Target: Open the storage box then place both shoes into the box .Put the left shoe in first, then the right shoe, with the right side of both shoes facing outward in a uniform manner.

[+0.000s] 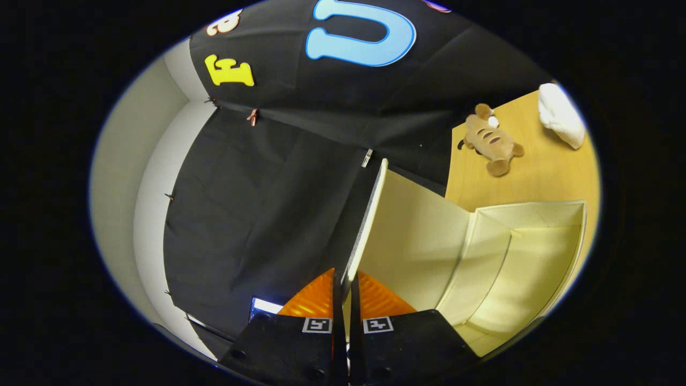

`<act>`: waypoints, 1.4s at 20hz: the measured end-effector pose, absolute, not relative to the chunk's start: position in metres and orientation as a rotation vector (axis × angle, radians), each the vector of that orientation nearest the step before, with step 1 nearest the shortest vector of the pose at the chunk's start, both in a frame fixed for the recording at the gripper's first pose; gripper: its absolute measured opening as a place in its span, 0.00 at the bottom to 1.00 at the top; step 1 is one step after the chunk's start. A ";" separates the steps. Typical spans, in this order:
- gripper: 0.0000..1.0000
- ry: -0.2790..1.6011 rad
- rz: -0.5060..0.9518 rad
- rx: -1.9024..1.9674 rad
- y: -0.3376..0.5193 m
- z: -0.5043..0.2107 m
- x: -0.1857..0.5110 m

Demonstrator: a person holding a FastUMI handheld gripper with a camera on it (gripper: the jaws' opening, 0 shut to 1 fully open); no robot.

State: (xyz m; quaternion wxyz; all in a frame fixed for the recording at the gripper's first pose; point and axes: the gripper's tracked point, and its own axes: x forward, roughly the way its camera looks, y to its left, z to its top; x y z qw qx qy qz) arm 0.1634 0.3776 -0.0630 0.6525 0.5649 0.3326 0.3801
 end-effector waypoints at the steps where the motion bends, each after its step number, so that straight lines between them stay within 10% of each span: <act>1: 0.06 0.765 0.857 1.274 0.389 -0.063 0.168; 8: 0.09 0.804 0.851 1.114 0.461 -0.071 0.171; 10: 0.19 0.798 0.856 1.060 0.471 -0.075 0.171; 13: 0.60 0.803 0.866 1.032 0.481 -0.078 0.169; 18: 0.90 0.788 0.830 0.971 0.477 -0.090 0.171; 28: 0.94 0.563 0.817 0.823 0.385 -0.045 0.139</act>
